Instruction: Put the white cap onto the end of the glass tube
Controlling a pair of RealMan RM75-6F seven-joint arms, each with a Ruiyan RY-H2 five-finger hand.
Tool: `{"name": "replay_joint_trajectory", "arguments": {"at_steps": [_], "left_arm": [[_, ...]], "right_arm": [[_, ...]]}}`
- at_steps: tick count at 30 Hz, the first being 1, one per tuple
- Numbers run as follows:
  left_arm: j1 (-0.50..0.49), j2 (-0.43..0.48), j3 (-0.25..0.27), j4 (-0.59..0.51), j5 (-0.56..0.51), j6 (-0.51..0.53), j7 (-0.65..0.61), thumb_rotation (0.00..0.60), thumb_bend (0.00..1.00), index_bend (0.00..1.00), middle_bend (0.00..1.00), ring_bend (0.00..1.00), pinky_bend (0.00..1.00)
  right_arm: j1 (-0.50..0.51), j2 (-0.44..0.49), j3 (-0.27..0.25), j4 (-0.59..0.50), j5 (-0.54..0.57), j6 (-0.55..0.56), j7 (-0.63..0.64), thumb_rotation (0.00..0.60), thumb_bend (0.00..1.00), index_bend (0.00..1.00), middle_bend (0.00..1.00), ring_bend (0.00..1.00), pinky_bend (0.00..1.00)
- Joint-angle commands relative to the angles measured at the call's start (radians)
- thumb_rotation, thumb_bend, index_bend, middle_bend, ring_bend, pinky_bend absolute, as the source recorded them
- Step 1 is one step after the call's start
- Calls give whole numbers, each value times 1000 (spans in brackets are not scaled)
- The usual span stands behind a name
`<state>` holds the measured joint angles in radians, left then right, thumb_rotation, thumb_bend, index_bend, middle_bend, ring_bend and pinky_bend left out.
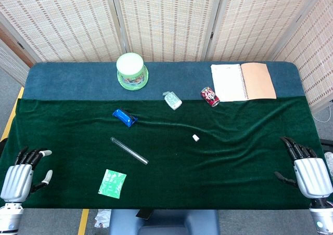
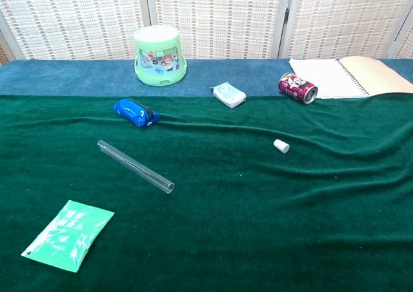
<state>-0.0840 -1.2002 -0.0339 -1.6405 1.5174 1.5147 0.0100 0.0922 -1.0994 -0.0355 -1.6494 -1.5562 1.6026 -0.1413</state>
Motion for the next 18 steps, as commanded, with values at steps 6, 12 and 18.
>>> {"name": "replay_joint_trajectory", "arguments": {"at_steps": [6, 12, 18], "left_arm": [[1, -4, 4, 9, -1, -7, -3, 600, 411, 312, 261, 221, 113], [-2, -7, 2, 14, -8, -17, -10, 600, 411, 312, 261, 221, 113], [-8, -8, 1, 9, -6, -25, -6, 600, 410, 312, 261, 223, 113]], "right_arm": [[-4, 2, 9, -9, -8, -20, -10, 541, 164, 104, 191, 275, 298], [10, -1, 28, -13, 2, -58, -24, 539, 164, 104, 204, 298, 300], [93, -32, 78, -5, 43, -182, -76, 540, 165, 105, 233, 344, 319]]}}
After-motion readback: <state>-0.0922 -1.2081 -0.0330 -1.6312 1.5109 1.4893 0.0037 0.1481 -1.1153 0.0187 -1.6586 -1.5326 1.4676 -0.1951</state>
